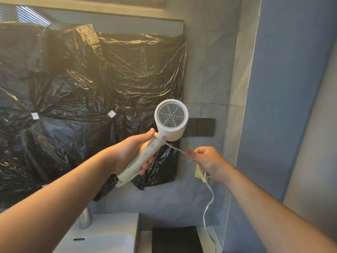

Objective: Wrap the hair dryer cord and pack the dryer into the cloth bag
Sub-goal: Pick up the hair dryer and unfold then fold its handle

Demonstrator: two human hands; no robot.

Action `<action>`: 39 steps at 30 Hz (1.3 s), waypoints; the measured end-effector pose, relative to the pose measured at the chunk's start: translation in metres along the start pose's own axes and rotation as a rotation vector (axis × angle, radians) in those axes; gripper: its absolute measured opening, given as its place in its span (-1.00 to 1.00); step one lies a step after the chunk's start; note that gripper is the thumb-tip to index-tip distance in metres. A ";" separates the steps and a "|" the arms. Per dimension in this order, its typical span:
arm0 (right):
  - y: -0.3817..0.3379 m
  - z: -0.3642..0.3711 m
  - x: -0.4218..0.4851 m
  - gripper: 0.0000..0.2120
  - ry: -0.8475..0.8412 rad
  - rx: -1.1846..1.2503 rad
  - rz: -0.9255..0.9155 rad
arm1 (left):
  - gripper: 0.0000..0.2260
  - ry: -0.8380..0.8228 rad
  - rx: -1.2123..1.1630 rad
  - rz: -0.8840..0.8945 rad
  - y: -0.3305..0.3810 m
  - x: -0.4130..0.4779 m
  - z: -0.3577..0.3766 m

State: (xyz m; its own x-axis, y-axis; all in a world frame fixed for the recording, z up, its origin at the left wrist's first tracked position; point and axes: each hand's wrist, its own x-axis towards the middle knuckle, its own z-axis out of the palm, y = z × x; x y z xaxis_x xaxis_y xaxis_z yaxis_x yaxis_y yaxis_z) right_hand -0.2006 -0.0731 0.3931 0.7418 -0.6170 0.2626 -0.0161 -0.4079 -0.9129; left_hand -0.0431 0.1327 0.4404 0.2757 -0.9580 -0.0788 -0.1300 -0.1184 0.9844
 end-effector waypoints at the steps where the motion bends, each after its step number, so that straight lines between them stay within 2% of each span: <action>1: -0.002 -0.002 0.002 -0.62 -0.035 0.010 0.010 | -0.43 -0.056 0.059 -0.002 -0.002 -0.001 0.001; 3: -0.005 -0.004 0.005 -0.67 -0.128 -0.014 -0.008 | -0.48 -0.141 0.201 0.039 -0.006 -0.002 0.002; 5: -0.009 -0.006 0.009 -0.88 -0.197 -0.102 0.001 | -0.50 -0.174 0.385 0.063 -0.007 -0.005 0.008; 6: -0.011 -0.006 0.011 -0.89 -0.220 -0.145 0.014 | -0.50 -0.178 0.512 0.056 -0.005 -0.007 0.014; 7: -0.012 -0.006 0.013 -0.75 -0.230 -0.186 0.029 | -0.53 -0.180 0.664 0.047 -0.002 -0.009 0.020; 8: -0.011 -0.005 0.015 -0.70 -0.237 -0.227 0.036 | -0.58 -0.175 0.823 0.036 0.001 -0.011 0.028; 13: -0.024 -0.004 0.018 -0.82 -0.228 -0.355 -0.021 | -0.64 -0.020 1.607 -0.075 -0.001 -0.004 0.061; 15: -0.031 -0.004 0.020 -0.85 -0.232 -0.348 -0.053 | -0.71 -0.005 1.731 -0.069 -0.009 0.001 0.063; 19: -0.044 -0.002 0.014 -0.87 -0.234 -0.315 -0.073 | -0.77 0.083 1.719 -0.027 -0.025 0.008 0.050; 22: -0.054 -0.003 0.004 -0.92 -0.234 -0.218 -0.045 | -0.75 0.272 1.728 0.023 -0.037 0.017 0.037; 25: -0.059 0.002 -0.009 -0.88 -0.245 -0.132 -0.044 | -0.68 0.523 1.753 0.152 -0.043 0.025 0.025; 28: -0.055 0.014 -0.019 -0.85 -0.163 -0.057 -0.072 | -0.69 0.692 1.610 0.182 -0.046 0.030 0.018; 34: -0.036 0.034 -0.021 -0.90 -0.015 0.133 -0.062 | -0.71 0.788 1.338 0.172 -0.045 0.037 0.018; 39: -0.028 0.052 -0.027 -0.87 -0.044 0.242 0.004 | -0.70 0.798 1.137 0.123 -0.042 0.037 0.016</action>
State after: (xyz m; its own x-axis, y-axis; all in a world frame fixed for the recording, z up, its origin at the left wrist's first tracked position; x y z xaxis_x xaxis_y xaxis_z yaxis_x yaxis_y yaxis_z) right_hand -0.1855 -0.0100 0.3950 0.7704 -0.5866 0.2497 0.1377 -0.2293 -0.9636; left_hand -0.0423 0.0984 0.3937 0.6180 -0.6176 0.4865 -0.7801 -0.5584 0.2822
